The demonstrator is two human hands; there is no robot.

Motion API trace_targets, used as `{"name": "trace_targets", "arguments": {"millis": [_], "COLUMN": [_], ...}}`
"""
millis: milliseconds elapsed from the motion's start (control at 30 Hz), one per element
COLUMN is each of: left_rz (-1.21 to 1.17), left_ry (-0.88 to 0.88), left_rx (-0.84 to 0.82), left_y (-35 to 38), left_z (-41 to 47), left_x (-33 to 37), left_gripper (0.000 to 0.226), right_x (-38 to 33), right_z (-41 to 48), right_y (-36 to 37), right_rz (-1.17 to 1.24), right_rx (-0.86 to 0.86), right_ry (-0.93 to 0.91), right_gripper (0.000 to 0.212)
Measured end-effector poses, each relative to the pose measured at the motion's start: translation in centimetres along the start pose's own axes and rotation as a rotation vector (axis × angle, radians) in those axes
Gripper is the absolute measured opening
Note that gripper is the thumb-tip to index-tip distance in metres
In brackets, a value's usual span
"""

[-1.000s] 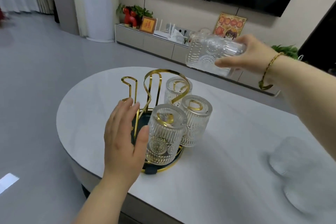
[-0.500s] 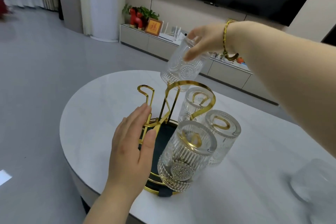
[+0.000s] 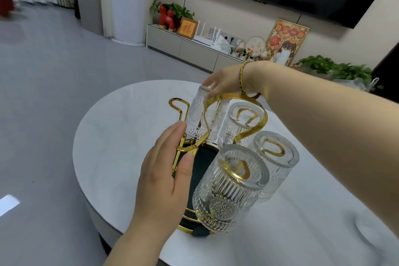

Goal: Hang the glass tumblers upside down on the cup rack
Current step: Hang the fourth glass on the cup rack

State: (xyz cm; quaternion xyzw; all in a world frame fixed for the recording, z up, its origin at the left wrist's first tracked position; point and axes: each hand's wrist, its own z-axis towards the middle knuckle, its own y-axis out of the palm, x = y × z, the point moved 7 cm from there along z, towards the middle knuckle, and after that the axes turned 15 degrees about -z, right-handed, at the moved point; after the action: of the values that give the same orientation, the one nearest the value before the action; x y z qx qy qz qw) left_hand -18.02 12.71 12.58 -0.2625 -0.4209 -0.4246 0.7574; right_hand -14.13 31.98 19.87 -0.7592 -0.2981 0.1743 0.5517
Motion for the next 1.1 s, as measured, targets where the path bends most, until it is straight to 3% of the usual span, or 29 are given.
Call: {"name": "trace_targets", "arguments": {"millis": [233,433,700,833,933,1100], "left_rz": [-0.022,-0.033,0.012,0.014,0.067,0.153], "left_ry": [0.009,-0.011,0.084,0.042,0.049,0.196], "left_rx": [0.009,0.023,0.098,0.139,0.181,0.085], "left_y": [0.3,0.2,0.5,0.3,-0.1,1.7], "left_z": [-0.1,0.0,-0.4,-1.2,-2.0,-4.2], "left_x": [0.1,0.1,1.6,1.9,2.6,5.1], "left_gripper": [0.036,0.033,0.031,0.037,0.04,0.041], "right_x": [0.0,-0.3,1.5,2.7,3.3,6.1], "right_z": [-0.1,-0.1,-1.8,-4.0,-5.8,-11.3], "right_y": [0.7,1.0,-0.9,-0.4,0.0,0.3], "right_rz": [0.166,0.187,0.233,0.175,0.259,0.361], "right_rx": [-0.03,-0.061,0.181,0.207,0.266,0.413], "right_ry": [0.017,0.013,0.032,0.037,0.071,0.15], "right_gripper": [0.052,0.058,0.052,0.048,0.044,0.036]}}
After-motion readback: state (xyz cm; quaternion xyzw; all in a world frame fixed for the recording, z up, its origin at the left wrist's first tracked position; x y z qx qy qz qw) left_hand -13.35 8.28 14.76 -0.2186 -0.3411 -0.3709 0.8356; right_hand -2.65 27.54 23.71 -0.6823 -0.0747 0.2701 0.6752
